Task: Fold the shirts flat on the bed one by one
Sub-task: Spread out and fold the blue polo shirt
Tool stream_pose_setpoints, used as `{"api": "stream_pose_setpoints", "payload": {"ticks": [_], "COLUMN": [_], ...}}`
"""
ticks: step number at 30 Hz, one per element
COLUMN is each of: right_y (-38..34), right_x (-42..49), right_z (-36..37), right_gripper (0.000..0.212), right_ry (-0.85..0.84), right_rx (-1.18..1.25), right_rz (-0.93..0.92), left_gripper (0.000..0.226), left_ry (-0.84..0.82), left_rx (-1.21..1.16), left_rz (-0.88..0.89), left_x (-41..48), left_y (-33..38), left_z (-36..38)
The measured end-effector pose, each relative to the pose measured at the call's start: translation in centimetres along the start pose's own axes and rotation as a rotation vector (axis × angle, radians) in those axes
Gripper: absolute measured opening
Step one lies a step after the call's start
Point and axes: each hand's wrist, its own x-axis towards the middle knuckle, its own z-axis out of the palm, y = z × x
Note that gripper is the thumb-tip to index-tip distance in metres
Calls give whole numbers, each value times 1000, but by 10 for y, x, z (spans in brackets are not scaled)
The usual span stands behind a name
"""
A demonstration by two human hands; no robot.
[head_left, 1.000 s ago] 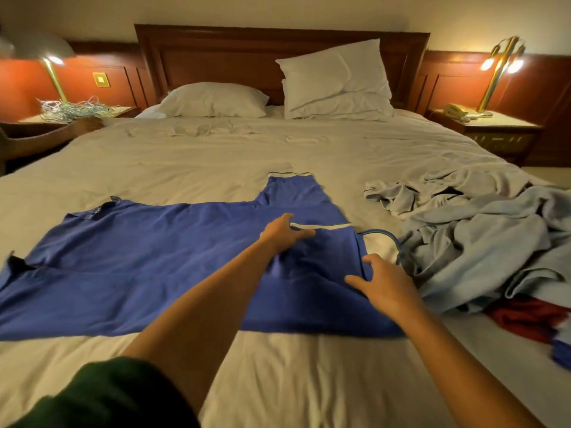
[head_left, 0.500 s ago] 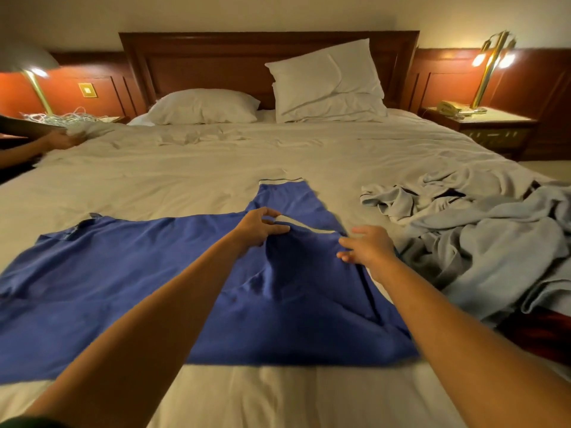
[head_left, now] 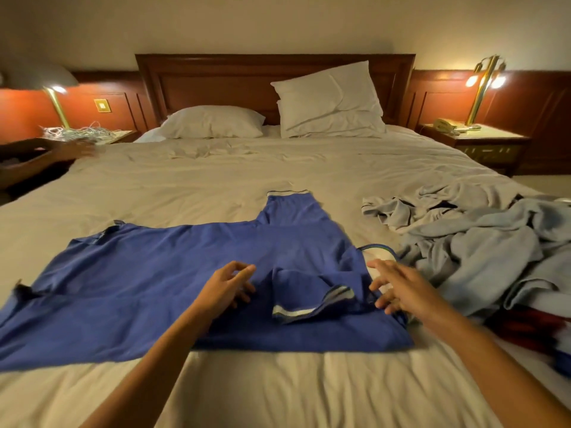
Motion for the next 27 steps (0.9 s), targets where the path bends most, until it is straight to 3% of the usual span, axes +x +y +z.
{"api": "stream_pose_setpoints", "payload": {"ticks": [5,7,11,14,16,20,23,25,27], "right_y": [-10,-11,-16,-14,-12,-15,-12,-3,2], "right_x": [6,7,3,3,5,8,8,1,-3], "right_z": [38,50,61,62,61,59,56,56,56], "right_gripper": [43,41,74,58,38,10,16,42,61], "right_ry": [25,42,56,117,199,383,212,9,-47], "right_rx": [-610,-748,-839,-763,-564,-35,220,122,-26], "right_rz": [-11,29,92,32,-1,-111,42,104,43], "left_gripper": [39,50,51,34,19,30,23,37,54], "left_ry": [38,48,78,67,45,59,-54,-154,-205], "left_rx": [160,165,82,-106,-278,-410,-291,-195,-162], "left_rz": [-23,-5,29,-29,-88,-122,-155,-143,-112], "left_x": [3,2,0,2,3,0,-8,-15,-20], "left_y": [11,14,18,27,33,39,37,29,23], "left_z": [25,34,42,44,46,45,40,39,38]}}
